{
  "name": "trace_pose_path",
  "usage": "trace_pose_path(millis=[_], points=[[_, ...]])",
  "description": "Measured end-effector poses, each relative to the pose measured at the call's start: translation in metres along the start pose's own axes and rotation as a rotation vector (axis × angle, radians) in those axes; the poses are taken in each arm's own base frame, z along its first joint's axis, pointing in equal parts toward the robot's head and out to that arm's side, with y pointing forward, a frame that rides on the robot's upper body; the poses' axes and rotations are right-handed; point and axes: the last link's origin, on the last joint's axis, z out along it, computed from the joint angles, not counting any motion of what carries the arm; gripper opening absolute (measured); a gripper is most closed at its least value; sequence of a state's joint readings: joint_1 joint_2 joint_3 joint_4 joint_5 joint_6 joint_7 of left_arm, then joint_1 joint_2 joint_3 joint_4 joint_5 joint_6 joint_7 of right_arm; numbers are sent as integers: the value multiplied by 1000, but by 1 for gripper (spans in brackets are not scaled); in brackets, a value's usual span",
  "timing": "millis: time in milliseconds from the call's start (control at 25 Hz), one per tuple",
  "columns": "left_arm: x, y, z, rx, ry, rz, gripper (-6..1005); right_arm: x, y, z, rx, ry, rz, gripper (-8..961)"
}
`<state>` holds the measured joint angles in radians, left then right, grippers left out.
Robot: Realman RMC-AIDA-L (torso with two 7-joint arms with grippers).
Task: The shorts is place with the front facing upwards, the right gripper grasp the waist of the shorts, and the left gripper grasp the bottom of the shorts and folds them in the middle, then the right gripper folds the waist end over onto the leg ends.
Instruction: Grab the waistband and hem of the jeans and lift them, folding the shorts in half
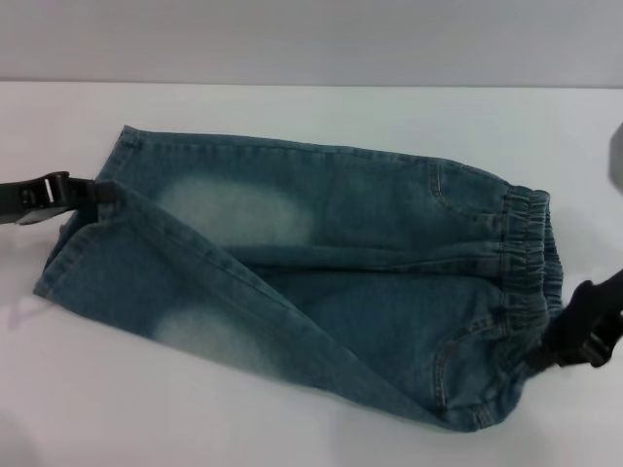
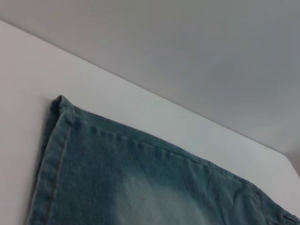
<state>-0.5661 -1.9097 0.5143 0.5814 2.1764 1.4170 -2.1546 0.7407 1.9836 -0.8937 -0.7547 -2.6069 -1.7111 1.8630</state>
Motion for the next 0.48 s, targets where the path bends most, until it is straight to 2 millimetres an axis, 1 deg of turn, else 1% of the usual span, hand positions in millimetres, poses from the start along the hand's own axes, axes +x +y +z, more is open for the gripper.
trace_pose_path(millis=[40, 80, 160, 240, 320, 480], points=[[1, 0, -1, 2, 4, -1, 58, 2, -1, -4, 0, -58, 0, 3], [2, -1, -1, 4, 9, -2, 58, 2, -1, -4, 0, -58, 0, 3], [5, -2, -4, 10, 29, -9, 58, 5, -2, -10, 2, -131, 1, 3], [10, -4, -7, 18, 57, -22, 59, 13, -2, -19, 8, -233, 9, 4], [13, -5, -9, 24, 68, -25, 59, 16, -3, -22, 10, -259, 15, 4], [22, -12, -14, 61, 125, -44, 60, 25, -3, -32, 33, -422, 26, 5]])
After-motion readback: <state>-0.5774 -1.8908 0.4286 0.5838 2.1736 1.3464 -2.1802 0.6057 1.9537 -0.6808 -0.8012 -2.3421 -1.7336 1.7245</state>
